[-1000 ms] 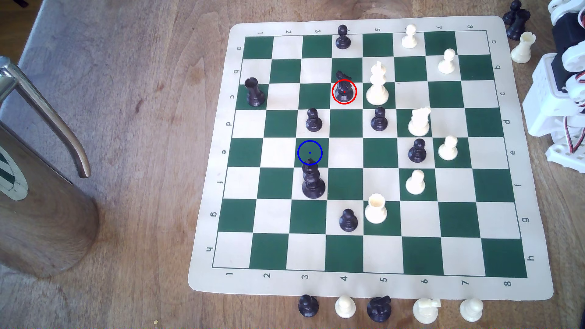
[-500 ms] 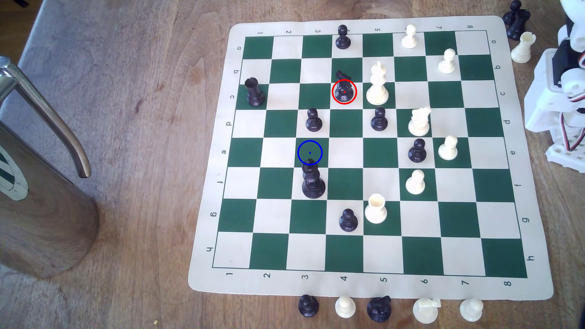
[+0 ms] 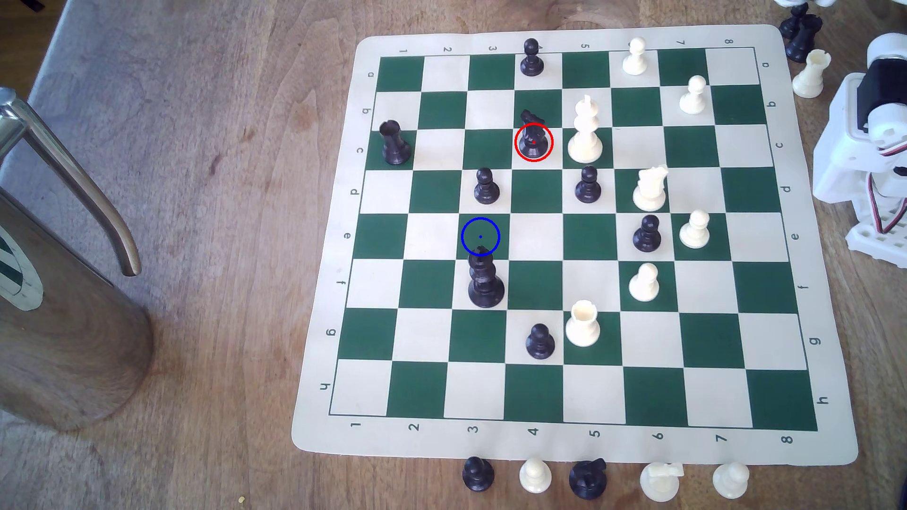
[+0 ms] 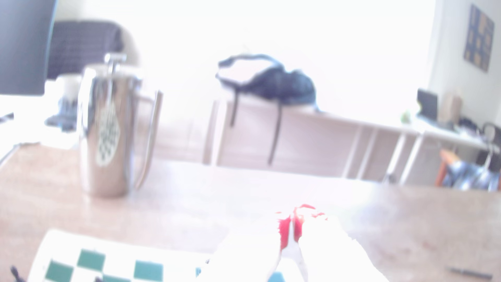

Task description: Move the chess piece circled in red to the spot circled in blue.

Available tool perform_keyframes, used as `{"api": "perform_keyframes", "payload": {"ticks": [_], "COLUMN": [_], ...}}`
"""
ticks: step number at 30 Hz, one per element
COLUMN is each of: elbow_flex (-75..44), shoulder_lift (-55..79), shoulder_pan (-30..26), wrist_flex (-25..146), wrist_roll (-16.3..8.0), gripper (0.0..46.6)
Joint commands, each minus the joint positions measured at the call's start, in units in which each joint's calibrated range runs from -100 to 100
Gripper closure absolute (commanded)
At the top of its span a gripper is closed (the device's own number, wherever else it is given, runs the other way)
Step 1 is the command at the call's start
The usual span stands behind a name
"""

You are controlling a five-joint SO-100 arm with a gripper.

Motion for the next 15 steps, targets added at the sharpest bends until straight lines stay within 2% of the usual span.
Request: {"api": "perform_keyframes", "payload": {"ticks": [1,2,3,4,5,11,15], "elbow_flex": [-6.82,-6.73,-7.27,-8.54,-12.17,-17.79,-25.49], "shoulder_lift": [0.14,0.06,1.84,4.13,10.24,24.76,33.67], "shoulder_pan": [0.94,0.39,-0.08,-0.08,-0.08,1.33,1.49], "wrist_flex": [12.76,13.66,15.71,17.35,21.19,25.62,28.24], "wrist_roll": [-0.63,-1.47,-4.20,-6.94,-11.14,-11.28,-13.14], "gripper": [44.8,43.3,41.9,42.7,44.1,42.0,41.3]}}
